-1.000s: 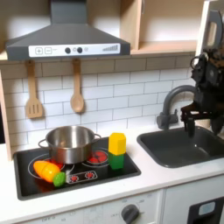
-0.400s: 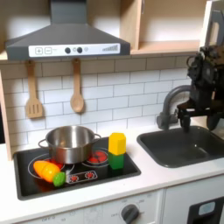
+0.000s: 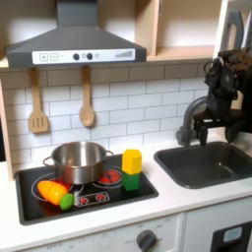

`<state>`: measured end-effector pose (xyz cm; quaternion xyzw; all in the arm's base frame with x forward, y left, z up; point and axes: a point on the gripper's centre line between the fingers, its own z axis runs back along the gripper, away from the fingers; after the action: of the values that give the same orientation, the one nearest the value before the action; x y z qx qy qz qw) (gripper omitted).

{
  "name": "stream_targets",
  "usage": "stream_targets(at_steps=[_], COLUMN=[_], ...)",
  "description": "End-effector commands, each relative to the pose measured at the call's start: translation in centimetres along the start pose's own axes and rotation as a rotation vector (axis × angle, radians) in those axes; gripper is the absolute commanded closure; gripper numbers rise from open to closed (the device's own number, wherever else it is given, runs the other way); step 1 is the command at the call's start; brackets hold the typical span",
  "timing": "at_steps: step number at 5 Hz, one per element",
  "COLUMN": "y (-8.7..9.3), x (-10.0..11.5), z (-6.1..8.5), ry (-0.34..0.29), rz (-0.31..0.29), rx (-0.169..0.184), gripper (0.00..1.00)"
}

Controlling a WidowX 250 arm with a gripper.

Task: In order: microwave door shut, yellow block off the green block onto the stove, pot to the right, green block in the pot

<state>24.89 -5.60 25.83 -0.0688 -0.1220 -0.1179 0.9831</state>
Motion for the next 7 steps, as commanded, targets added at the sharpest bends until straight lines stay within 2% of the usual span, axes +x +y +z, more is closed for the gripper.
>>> stream_targets(at_steps=[1, 2, 4, 5, 7], y=[0.4, 0.7, 3.4, 4.1, 5.3], x=[1.4, 2.9, 6.6, 7.5, 8.8], z=[-0.1, -0.2, 0.0, 0.4, 0.1], ry=[-0.026, -0.034, -0.043, -0.060, -0.066], rz=[0.024, 0.052, 0.145, 0.171, 0.202], rx=[0.006, -0.006, -0.012, -0.010, 0.003], gripper=[0.00, 0.00, 0.00, 0.00, 0.00])
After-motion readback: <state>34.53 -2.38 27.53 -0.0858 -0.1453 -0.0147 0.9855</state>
